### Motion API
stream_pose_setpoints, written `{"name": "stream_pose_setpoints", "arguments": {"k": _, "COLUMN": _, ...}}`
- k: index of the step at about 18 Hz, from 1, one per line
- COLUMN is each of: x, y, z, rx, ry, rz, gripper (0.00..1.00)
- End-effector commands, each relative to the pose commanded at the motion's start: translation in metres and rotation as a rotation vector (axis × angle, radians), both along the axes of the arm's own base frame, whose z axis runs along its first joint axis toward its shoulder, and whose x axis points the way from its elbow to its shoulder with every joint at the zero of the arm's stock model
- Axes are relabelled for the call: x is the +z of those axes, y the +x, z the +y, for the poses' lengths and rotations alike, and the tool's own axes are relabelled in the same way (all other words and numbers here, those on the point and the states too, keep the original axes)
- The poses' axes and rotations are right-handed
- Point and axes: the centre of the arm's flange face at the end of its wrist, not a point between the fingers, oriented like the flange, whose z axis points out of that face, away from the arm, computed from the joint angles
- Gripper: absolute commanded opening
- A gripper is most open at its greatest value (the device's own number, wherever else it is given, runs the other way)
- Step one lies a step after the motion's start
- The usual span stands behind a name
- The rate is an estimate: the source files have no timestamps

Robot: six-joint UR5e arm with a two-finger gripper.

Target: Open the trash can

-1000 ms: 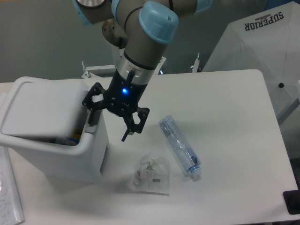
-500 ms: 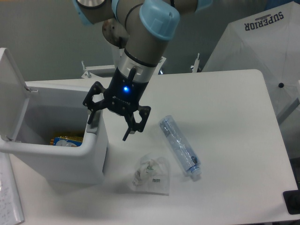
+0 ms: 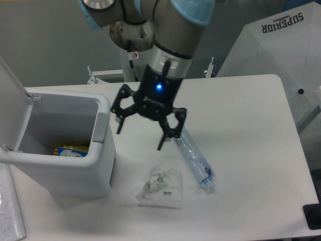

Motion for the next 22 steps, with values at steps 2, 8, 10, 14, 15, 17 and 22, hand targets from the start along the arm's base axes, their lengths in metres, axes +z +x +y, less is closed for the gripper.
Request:
{"name": "stream_pose_setpoints", "arguments": {"k": 2, "x": -0.020, "y": -0.027, "z": -0.008, "rx": 0.024, "ry": -0.033, "rz": 0.022, "gripper": 1.00}}
{"name": "stream_pose_setpoints", "arguments": {"k": 8, "x": -0.070, "y": -0.091, "z": -0.038, "rx": 0.056, "ry": -0.168, "rz": 0.086, "gripper": 1.00}}
{"name": "stream_pose_setpoints", "arguments": {"k": 10, "x": -0.086, "y": -0.103, "z": -0.042, "rx": 0.006, "ry": -0.189, "rz": 0.108, "gripper": 1.00}}
{"name": "stream_pose_setpoints", "arguments": {"k": 14, "x": -0.107, "y": -0.116, "z": -0.053, "rx": -0.108, "ry": -0.313, "rz": 0.221, "gripper": 1.00}}
{"name": "stream_pose_setpoints", "arguments": {"k": 15, "x": -0.114, "y": -0.120, "z": -0.054, "rx": -0.125, "ry": -0.348, "rz": 0.237, "gripper": 1.00}}
{"name": "stream_pose_setpoints", "arguments": {"k": 17, "x": -0.132, "y": -0.130, "z": -0.055, "rx": -0.152, "ry": -0.405, "rz": 0.239, "gripper": 1.00}}
{"name": "stream_pose_setpoints", "arguments": {"k": 22, "x": -0.147, "y": -0.164, "z": -0.047, "rx": -0.232, "ry": -0.558, "rz": 0.241, "gripper": 1.00}}
